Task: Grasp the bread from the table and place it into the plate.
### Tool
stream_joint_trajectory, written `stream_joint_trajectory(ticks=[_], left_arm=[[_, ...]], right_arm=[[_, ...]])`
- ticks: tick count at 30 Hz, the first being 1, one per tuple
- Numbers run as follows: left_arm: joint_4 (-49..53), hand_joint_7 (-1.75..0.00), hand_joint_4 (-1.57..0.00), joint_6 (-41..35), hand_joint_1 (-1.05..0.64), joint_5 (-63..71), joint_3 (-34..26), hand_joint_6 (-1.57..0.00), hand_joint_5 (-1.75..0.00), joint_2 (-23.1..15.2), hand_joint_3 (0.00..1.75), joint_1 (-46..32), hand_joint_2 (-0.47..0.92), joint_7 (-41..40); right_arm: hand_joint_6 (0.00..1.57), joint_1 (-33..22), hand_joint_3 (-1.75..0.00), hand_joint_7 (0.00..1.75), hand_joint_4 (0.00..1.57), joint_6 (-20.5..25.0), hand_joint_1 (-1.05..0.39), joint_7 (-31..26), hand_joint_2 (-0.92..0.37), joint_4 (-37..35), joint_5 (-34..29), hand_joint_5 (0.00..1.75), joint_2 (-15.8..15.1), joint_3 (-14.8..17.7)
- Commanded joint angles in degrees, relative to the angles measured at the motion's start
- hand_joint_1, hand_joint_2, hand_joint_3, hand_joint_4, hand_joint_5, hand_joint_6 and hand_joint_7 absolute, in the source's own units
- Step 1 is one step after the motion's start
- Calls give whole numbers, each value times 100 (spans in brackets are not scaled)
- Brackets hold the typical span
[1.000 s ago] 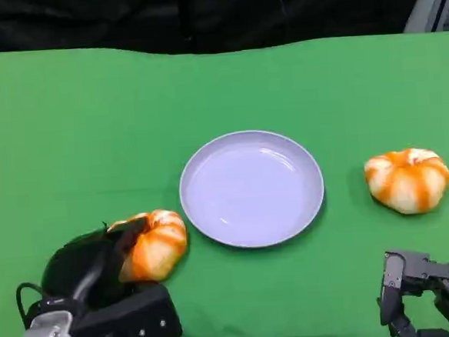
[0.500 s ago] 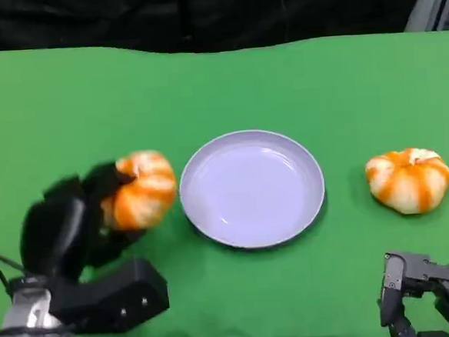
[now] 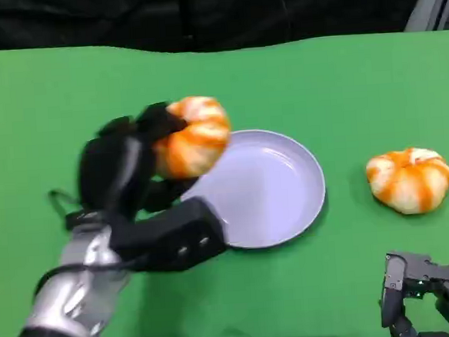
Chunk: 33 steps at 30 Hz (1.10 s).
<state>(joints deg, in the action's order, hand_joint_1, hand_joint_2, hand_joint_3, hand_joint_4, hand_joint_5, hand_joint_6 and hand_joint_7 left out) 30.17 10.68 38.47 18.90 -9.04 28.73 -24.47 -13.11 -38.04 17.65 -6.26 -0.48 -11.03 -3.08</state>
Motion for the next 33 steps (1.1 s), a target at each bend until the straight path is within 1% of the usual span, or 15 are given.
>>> stream_joint_trajectory(ticks=[1, 2, 5, 10, 11, 12, 16, 17, 18, 19, 20, 21, 22, 26, 33], left_arm=[[873, -135, -63, 61, -8, -62, 248, -73, -169, 248, 48, 603, 83, 375], [1155, -135, -62, 84, -8, -62, 331, -73, -169, 338, 41, 779, 87, 471], [1895, -110, -67, 149, -12, -40, 502, -81, -150, 580, 32, 1166, 92, 504], [2672, -119, -67, 209, -10, -84, 625, -74, -150, 810, 34, 1484, 92, 506], [2803, -104, -71, 185, -10, -73, 654, -77, -134, 843, 31, 1527, 92, 509], [2927, -97, -73, 192, -9, -66, 678, -80, -128, 870, 30, 1555, 92, 483], [3257, -90, -67, 461, -9, -71, 723, -81, -130, 907, 25, 1517, 92, 218], [3291, -66, -60, 517, -16, -80, 732, -83, -103, 900, 27, 1501, 92, 199], [3251, -53, -60, 508, -18, -52, 780, -86, -90, 857, 27, 1482, 92, 297], [3170, -32, -51, 533, -31, -51, 815, -80, -59, 794, 31, 1447, 92, 447], [3093, -13, -32, 559, -55, -65, 837, -63, -26, 740, 40, 1413, 92, 580], [2970, -7, -22, 538, -65, -56, 882, -53, -13, 671, 44, 1375, 92, 775], [2857, -3, -9, 495, -83, -44, 921, -32, -5, 616, 56, 1347, 92, 940], [2131, 0, 0, 121, -102, -196, 869, -4, 0, 450, 71, 1177, 92, 1789], [26, 0, 0, -333, -105, -683, 469, 0, 0, -109, 74, 451, 92, 2965]], right_arm=[[69, -48, -120, 166, 80, -59, -19, -38, -55, 38, 2, 175, -60, 19], [69, -51, -120, 166, 80, -86, -19, -47, -55, 37, -7, 175, -55, 16], [69, -66, -118, 166, 80, -93, -18, -68, -56, 43, 19, 175, -23, 6], [69, -89, -119, 166, 80, -45, -17, -56, -57, 93, 74, 175, -4, -24], [70, -98, -119, 166, 80, -26, -18, -52, -57, 115, 82, 175, -3, -30], [70, -104, -120, 166, 80, -28, -18, -54, -57, 127, 74, 175, -5, -33], [70, -120, -120, 165, 80, -42, -18, -54, -56, 152, 66, 175, -6, -48], [70, -122, -120, 165, 80, -37, -18, -57, -56, 157, 68, 175, -3, -52], [70, -121, -120, 166, 80, -39, -18, -65, -56, 160, 58, 175, 0, -55], [70, -113, -121, 166, 81, -56, -18, -66, -56, 148, 55, 175, 0, -58], [70, -106, -121, 166, 81, -63, -18, -69, -56, 143, 50, 175, 1, -63], [70, -103, -121, 166, 81, -58, -18, -66, -55, 144, 59, 175, 5, -70], [70, -103, -121, 166, 81, -49, -18, -63, -55, 149, 69, 175, 7, -76], [71, -98, -122, 165, 81, -17, -19, -98, -54, 165, 14, 175, 7, -82], [72, -63, -124, 164, 81, 34, -17, -170, -54, 149, -47, 175, 25, -114]])
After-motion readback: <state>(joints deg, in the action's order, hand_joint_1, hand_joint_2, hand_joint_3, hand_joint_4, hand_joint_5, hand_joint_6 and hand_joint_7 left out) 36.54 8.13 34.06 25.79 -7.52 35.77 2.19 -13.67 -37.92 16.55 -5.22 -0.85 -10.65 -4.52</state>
